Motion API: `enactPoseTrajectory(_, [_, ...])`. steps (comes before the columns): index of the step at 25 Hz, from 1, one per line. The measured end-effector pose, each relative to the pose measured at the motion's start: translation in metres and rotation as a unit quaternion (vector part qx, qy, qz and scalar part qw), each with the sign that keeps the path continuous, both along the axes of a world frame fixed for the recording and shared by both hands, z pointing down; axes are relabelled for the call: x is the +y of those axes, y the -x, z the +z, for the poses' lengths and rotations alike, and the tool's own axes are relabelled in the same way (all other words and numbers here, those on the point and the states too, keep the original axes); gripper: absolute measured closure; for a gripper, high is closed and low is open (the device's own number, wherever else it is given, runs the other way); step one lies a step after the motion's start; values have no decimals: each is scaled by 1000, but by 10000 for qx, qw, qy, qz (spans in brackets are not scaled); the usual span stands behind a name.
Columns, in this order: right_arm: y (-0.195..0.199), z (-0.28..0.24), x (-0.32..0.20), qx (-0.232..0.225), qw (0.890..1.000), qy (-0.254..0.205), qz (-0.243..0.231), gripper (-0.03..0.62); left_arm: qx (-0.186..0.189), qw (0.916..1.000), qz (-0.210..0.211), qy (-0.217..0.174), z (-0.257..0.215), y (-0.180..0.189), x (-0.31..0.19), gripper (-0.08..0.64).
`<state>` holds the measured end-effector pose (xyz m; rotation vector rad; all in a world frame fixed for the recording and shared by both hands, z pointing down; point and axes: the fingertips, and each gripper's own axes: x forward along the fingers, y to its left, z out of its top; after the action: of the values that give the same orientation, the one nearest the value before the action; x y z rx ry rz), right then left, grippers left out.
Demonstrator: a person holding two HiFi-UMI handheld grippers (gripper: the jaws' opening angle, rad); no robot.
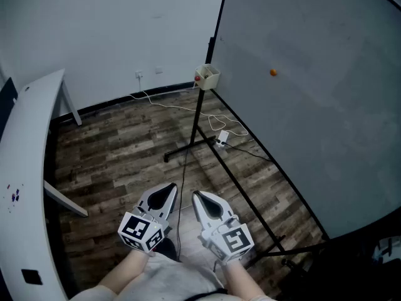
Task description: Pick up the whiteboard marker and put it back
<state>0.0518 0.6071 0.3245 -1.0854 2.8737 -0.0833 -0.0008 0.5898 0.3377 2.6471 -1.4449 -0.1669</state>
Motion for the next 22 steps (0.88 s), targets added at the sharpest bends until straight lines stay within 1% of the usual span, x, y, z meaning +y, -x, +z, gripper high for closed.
enactPoseTrajectory(6, [-2,1,-9,-15,10000,-38,-3,574,47,10000,-13,10,2,-3,-8,545])
enactPoseTrajectory(11, [-4,7,-34,41,9999,-31,140,574,148,9998,122,79,12,-7,-38,545])
enactPoseTrajectory(14, [-9,15,-59,9,9995,126,289,574,234,9994,204,154,15,-8,-63,545])
enactPoseTrajectory(16, [-6,17,-83,-45,9992,171,356,574,189,9993,258,183,16,-5,-85,545])
enactPoseTrajectory(18, [-3,18,-112,-115,9988,204,433,574,97,9991,339,220,22,-2,-113,545])
enactPoseTrajectory(22, [7,20,-167,-81,9988,247,417,574,155,9984,483,254,18,3,-171,545])
